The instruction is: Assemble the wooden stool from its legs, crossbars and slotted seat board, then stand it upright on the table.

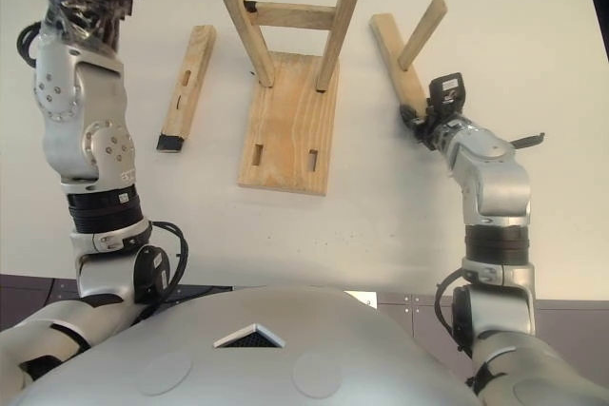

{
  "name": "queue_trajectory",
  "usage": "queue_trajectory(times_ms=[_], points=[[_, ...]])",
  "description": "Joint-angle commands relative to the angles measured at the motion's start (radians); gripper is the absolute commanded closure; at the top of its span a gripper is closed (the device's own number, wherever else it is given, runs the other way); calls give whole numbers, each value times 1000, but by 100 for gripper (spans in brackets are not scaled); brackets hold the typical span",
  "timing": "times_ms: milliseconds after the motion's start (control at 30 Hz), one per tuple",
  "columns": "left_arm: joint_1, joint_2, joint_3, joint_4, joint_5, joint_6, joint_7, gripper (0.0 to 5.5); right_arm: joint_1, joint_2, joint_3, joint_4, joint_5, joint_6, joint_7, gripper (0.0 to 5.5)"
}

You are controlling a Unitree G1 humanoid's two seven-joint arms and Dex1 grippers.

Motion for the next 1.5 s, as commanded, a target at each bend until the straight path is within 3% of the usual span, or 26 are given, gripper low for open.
queue_trajectory(times_ms=[33, 200, 333, 500, 633, 1033, 1500], points=[[-45, -33, 30, -59, -218, 228, 24, 264, -141, 98, -213, 37, 160, -3, -60, 346], [5, -16, -28, -100, -428, 516, -35, 264, -278, 59, -315, -1, 293, -52, 14, 346], [12, -37, -1, -131, -753, 718, -61, 199, -372, -51, -332, -86, 436, 5, 178, 346], [-70, -50, 11, -109, -1022, 793, -29, 128, -431, -167, -335, -194, 670, 164, 338, 346], [-161, -66, -19, -76, -1027, 768, -25, 83, -395, -191, -302, -297, 812, 271, 379, 346], [-285, -83, -15, 8, -1035, 710, -75, 83, -316, -217, -242, -377, 943, 316, 400, 346], [-270, -68, -6, 9, -1001, 668, -187, 321, -309, -211, -224, -375, 1056, 339, 341, 346]])
